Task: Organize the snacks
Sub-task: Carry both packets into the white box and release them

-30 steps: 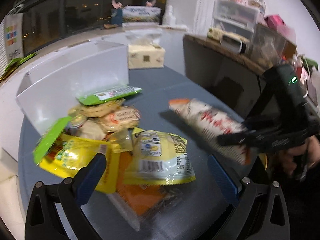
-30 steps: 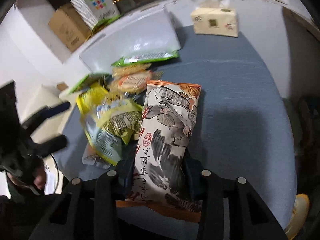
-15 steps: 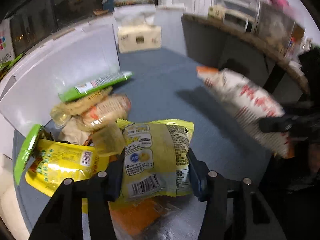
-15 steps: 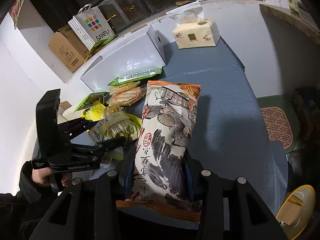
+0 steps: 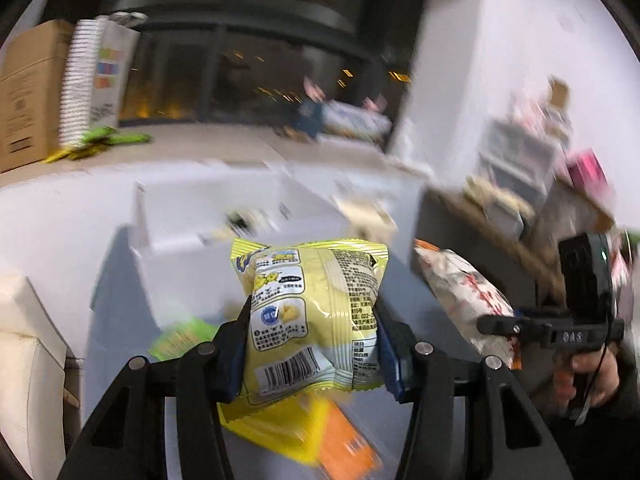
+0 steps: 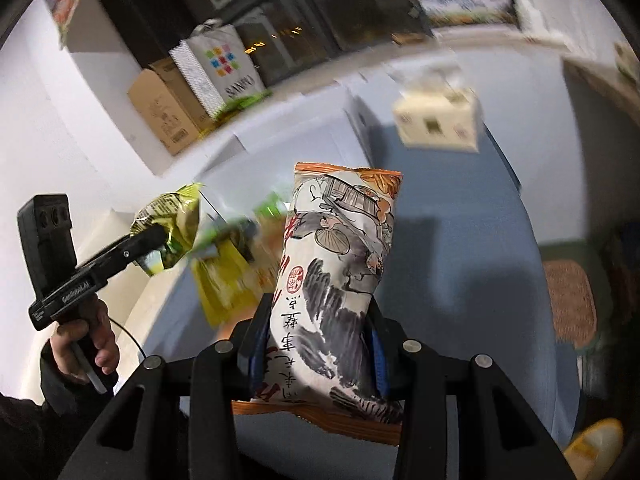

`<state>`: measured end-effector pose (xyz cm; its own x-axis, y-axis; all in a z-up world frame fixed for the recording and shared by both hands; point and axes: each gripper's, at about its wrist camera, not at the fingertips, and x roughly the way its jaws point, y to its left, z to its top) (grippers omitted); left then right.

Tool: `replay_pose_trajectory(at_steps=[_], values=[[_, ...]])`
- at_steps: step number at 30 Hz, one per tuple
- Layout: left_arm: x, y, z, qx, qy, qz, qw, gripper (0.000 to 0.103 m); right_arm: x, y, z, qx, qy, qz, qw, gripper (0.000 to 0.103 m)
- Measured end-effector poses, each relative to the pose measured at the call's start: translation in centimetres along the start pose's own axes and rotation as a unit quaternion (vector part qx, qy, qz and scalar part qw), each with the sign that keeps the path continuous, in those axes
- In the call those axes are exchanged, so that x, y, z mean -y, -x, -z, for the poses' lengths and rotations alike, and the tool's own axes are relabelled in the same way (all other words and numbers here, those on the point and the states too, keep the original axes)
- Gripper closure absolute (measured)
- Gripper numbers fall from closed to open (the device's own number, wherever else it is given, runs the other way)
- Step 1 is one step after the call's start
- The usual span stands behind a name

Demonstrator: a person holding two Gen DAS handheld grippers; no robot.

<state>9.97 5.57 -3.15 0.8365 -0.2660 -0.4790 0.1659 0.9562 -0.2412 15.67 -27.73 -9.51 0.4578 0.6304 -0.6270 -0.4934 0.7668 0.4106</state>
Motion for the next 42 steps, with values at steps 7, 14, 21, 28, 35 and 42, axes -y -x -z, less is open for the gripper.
replay_pose_trajectory(at_steps=[7,14,21,28,35,42], values=[[-6.6,-3.1,-8.4,0.043,0.04,-0.04,0.9975,0.046,-5.3,-3.4,-11.5,0.034,0.059,-0.017,0.998,0.058],[-9.5,-10.3,-12.5,0.012,0.04,-0.076,0.9962,0.046,-7.7,-11.6,-21.9,0.0,0.074,0.003,0.997,0.058],[-11.9,-15.2,-12.4,-0.037,0.051,-0.118,0.991,0.0,-5.6,-19.2,-26.7,-0.053,0.064,0.036,0.996,0.053],[-12.5,-14.6,-11.1,-0.038,0.056,-0.12,0.9904,0.0,-3.7,-17.9,-26.5,-0.012,0.039,0.029,0.999,0.0],[-10.1,-11.2,-11.0,-0.012,0.024,-0.112,0.9933,0.0,-4.3,-15.6,-25.4,0.004,0.057,0.036,0.998,0.0],[-6.9,-6.2,-8.7,0.009,-0.011,-0.095,0.9954,0.0,-6.3,-11.9,-22.0,0.017,0.11,0.034,0.993,0.0]])
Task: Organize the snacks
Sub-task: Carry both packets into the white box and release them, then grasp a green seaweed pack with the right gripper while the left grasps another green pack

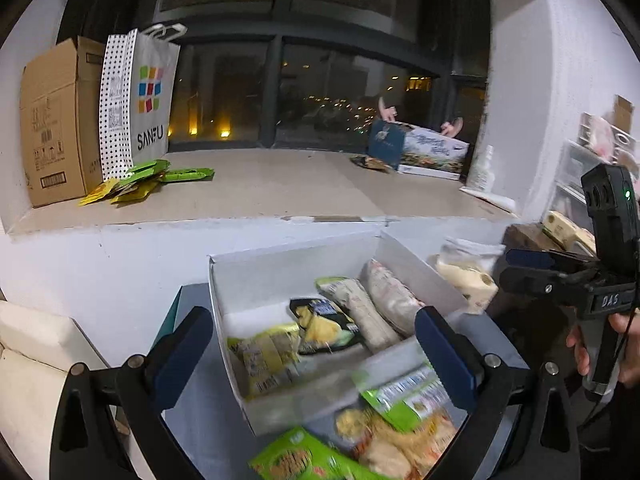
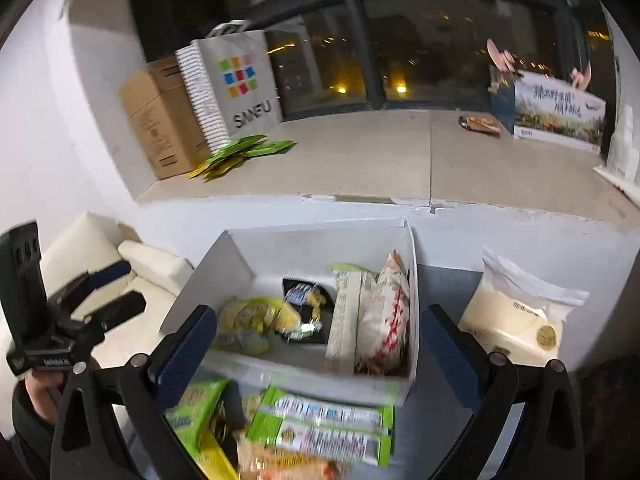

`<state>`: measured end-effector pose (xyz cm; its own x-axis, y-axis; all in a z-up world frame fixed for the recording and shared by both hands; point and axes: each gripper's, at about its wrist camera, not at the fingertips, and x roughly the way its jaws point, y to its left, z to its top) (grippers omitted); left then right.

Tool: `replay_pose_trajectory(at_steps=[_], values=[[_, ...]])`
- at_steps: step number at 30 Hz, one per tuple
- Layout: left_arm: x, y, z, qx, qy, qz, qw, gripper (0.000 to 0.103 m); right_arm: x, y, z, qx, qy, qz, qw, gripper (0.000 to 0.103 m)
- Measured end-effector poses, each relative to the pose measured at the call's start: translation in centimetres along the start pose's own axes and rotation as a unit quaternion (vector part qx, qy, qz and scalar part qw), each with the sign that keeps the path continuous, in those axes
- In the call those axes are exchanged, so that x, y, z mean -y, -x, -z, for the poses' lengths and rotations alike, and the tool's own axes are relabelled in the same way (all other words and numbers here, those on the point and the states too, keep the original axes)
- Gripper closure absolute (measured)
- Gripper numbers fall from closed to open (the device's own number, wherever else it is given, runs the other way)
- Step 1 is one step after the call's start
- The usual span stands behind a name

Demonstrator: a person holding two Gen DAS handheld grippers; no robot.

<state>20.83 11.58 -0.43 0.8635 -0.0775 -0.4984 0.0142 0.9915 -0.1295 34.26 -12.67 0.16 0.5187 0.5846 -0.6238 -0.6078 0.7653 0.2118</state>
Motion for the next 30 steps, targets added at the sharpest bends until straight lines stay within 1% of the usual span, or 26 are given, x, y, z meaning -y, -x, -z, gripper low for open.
replay_pose_trajectory(at_steps=[4,6,8,9,12,14,15,16,18,21,24,26,28,30], values=[[1.1,4.3,2.5,0.014,-0.001,0.027,0.9995,0.0,-1.3,3.1,3.4,0.016,0.03,0.001,0.999,0.0],[1.6,6.2,4.1,0.018,-0.005,0.036,0.9992,0.0,-1.9,4.8,5.9,0.021,0.046,0.008,0.999,0.0],[2.0,7.5,5.5,0.016,-0.003,0.038,0.9991,0.0,-2.5,6.2,8.7,0.028,0.063,0.024,0.997,0.0],[2.2,8.2,6.5,0.013,0.001,0.044,0.999,0.0,-2.7,6.6,9.6,0.03,0.066,0.03,0.997,0.0],[2.6,9.5,9.3,-0.001,0.017,0.056,0.9983,0.0,-2.9,7.9,13.7,0.032,0.062,0.046,0.996,0.0],[2.9,10.0,11.0,-0.011,0.027,0.055,0.9981,0.0,-3.0,8.6,16.5,0.032,0.053,0.041,0.997,0.0],[2.9,10.1,11.9,-0.019,0.033,0.056,0.9977,0.0,-3.0,8.7,17.3,0.032,0.05,0.043,0.997,0.0],[3.0,10.1,12.5,-0.026,0.037,0.055,0.9975,0.0,-3.1,8.9,18.7,0.029,0.051,0.047,0.997,0.0],[3.2,10.0,13.7,-0.038,0.036,0.049,0.9974,0.0,-3.4,9.0,20.1,0.023,0.063,0.058,0.996,0.0],[3.4,9.8,14.5,-0.048,0.036,0.041,0.9973,0.0,-3.8,9.1,20.8,0.022,0.099,0.083,0.991,0.0],[3.4,9.6,14.7,-0.051,0.041,0.048,0.9967,0.0,-4.3,8.8,20.2,0.028,0.149,0.126,0.98,0.0],[3.4,9.4,14.6,-0.052,0.041,0.049,0.9966,0.0,-4.4,8.4,19.7,0.035,0.171,0.125,0.977,0.0],[3.5,9.2,14.8,-0.055,0.037,0.049,0.9966,0.0,-4.2,7.0,19.1,0.027,0.199,0.128,0.971,0.0],[3.5,9.0,14.8,-0.057,0.041,0.048,0.9964,0.0,-4.0,5.0,18.6,0.012,0.24,0.14,0.961,0.0]])
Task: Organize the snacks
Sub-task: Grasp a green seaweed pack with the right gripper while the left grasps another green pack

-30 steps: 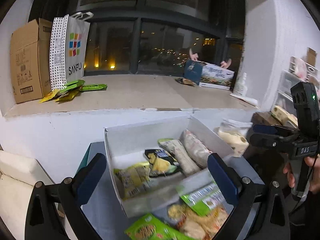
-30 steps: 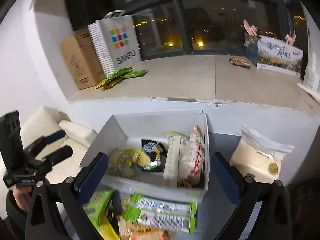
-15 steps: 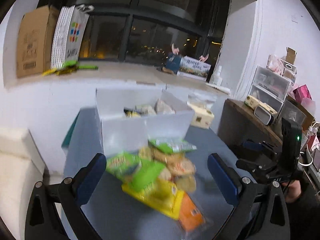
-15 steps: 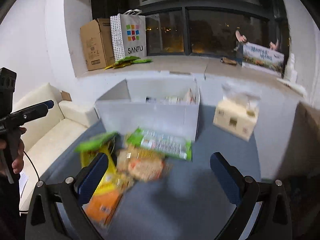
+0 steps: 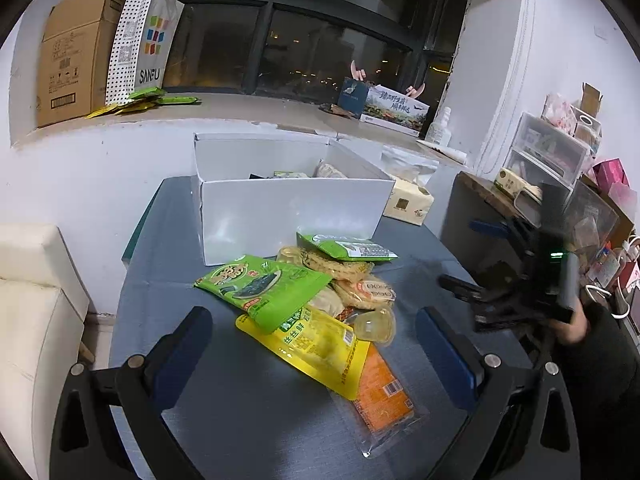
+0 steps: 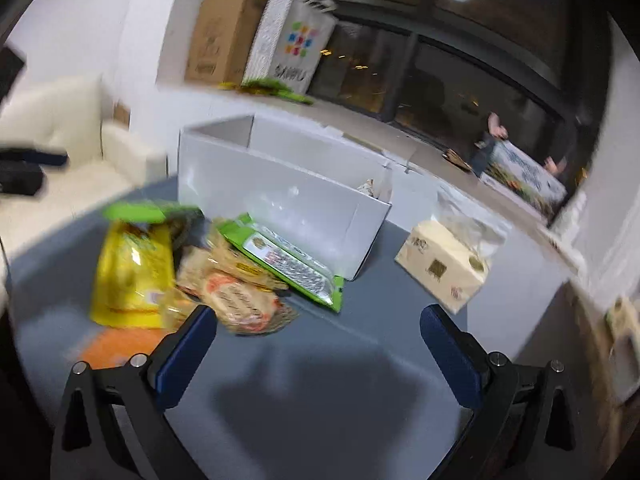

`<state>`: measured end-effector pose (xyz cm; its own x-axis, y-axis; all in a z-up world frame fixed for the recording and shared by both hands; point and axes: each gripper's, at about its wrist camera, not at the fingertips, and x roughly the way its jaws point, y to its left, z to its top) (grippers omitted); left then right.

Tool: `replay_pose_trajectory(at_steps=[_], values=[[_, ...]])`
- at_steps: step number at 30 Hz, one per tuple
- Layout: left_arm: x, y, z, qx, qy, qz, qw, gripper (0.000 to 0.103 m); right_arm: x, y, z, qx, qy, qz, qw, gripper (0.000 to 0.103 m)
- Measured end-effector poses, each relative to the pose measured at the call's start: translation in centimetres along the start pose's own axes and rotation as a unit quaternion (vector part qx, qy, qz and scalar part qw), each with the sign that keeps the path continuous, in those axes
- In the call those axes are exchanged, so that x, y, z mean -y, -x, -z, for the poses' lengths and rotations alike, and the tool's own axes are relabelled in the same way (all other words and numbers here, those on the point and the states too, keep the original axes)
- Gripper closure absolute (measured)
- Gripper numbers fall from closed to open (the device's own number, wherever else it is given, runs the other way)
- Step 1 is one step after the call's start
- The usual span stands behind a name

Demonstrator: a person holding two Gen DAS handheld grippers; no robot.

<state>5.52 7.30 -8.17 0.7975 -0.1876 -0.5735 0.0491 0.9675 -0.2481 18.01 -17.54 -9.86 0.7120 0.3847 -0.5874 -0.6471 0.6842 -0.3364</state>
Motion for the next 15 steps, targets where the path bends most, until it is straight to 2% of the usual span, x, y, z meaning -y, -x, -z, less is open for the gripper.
replay_pose_trajectory(at_steps=[5,13,15], values=[[-0.2,-0.4,0.1,-0.007,0.002,0.003,1.0,0.0,-0.8,-5.3,-0.3,-0.026,0.12,0.054,0.991,0.0],[-0.1,-1.2,0.8,-0.018,0.0,0.004,0.9998,0.0,-2.1,-10.9,-0.6,-0.041,0.22,0.052,0.973,0.0],[0.0,-1.3,0.9,-0.02,0.002,0.005,0.9998,0.0,-2.7,-12.1,-0.7,-0.045,0.235,0.056,0.969,0.005]])
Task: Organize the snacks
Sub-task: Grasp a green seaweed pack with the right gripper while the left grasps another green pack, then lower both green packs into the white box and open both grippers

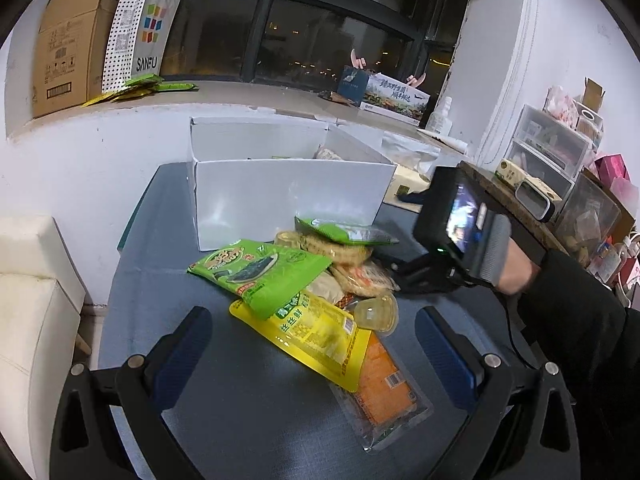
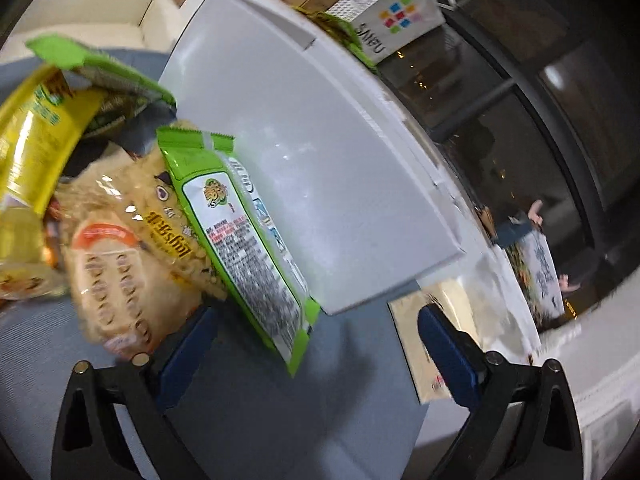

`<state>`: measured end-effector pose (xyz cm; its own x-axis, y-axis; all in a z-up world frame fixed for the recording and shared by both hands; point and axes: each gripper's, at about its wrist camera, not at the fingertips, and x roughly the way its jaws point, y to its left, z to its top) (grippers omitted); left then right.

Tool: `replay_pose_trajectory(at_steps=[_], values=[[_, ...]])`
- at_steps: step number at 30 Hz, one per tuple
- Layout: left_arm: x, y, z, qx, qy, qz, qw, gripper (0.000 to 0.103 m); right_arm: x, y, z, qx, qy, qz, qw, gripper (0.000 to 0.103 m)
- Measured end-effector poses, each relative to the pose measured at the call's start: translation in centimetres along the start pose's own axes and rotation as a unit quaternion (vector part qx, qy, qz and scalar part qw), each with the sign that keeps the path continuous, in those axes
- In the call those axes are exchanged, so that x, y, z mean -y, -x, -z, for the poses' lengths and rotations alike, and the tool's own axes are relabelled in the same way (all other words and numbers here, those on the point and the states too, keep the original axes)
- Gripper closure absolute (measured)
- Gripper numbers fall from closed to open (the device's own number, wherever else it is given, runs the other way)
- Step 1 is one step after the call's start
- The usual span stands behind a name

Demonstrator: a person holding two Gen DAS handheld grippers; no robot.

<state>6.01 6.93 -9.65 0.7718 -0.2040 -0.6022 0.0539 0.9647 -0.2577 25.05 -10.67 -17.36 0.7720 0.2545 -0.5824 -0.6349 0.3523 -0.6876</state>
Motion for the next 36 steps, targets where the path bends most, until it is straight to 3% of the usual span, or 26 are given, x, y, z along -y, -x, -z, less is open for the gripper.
replay_pose_trajectory(at_steps=[1,3,4,5,8,12,14,20,28,29,30,31,34,36], values=[[0.0,-0.2,0.1,-0.004,0.0,0.004,1.0,0.0,-0.2,-0.4,-0.2,-0.004,0.005,0.0,1.0,0.013],[0.1,-0.5,0.3,-0.007,-0.002,0.001,1.0,0.0,-0.3,-1.3,-0.7,-0.015,0.004,-0.014,1.0,0.044],[0.2,-0.6,0.4,-0.01,-0.005,-0.001,0.9999,0.0,-0.3,-1.8,-0.8,-0.028,0.0,-0.019,0.999,0.071],[0.3,-0.7,0.4,-0.012,-0.006,-0.004,0.9999,0.0,-0.3,-2.2,-0.8,-0.037,0.0,-0.027,0.999,0.083],[0.2,-0.9,0.5,-0.014,-0.011,-0.005,0.9998,0.0,0.6,-1.5,-0.5,-0.031,-0.025,-0.054,0.998,0.087],[-0.2,-1.7,0.2,-0.016,-0.015,-0.013,0.9997,0.0,3.9,1.4,0.8,-0.015,-0.14,-0.1,0.985,0.088],[-0.4,-2.3,-0.1,-0.016,-0.019,-0.019,0.9995,0.0,5.2,3.1,1.9,-0.003,-0.2,-0.131,0.971,0.089],[0.1,-5.1,-1.1,-0.029,-0.082,-0.071,0.9936,0.0,7.7,9.3,5.8,0.047,-0.37,-0.218,0.902,0.09],[1.8,-10.6,-2.0,-0.041,-0.203,-0.16,0.9652,0.002,6.2,13.0,6.8,0.062,-0.427,-0.24,0.87,0.089],[1.5,-11.2,-2.2,-0.045,-0.205,-0.172,0.9626,0.017,6.0,13.3,7.2,0.065,-0.434,-0.247,0.864,0.089],[1.1,-11.7,-2.5,-0.057,-0.199,-0.172,0.9632,0.05,5.8,13.3,7.3,0.068,-0.437,-0.25,0.862,0.089],[0.6,-12.0,-2.8,-0.067,-0.187,-0.163,0.9663,0.067,5.6,13.4,7.4,0.068,-0.437,-0.252,0.861,0.089],[-0.2,-11.5,-3.3,-0.061,-0.176,-0.148,0.9712,0.071,5.2,13.0,7.7,0.068,-0.444,-0.261,0.855,0.089],[-0.4,-10.0,-3.6,-0.036,-0.162,-0.136,0.9767,0.077,5.1,12.7,7.7,0.068,-0.448,-0.27,0.849,0.089]])
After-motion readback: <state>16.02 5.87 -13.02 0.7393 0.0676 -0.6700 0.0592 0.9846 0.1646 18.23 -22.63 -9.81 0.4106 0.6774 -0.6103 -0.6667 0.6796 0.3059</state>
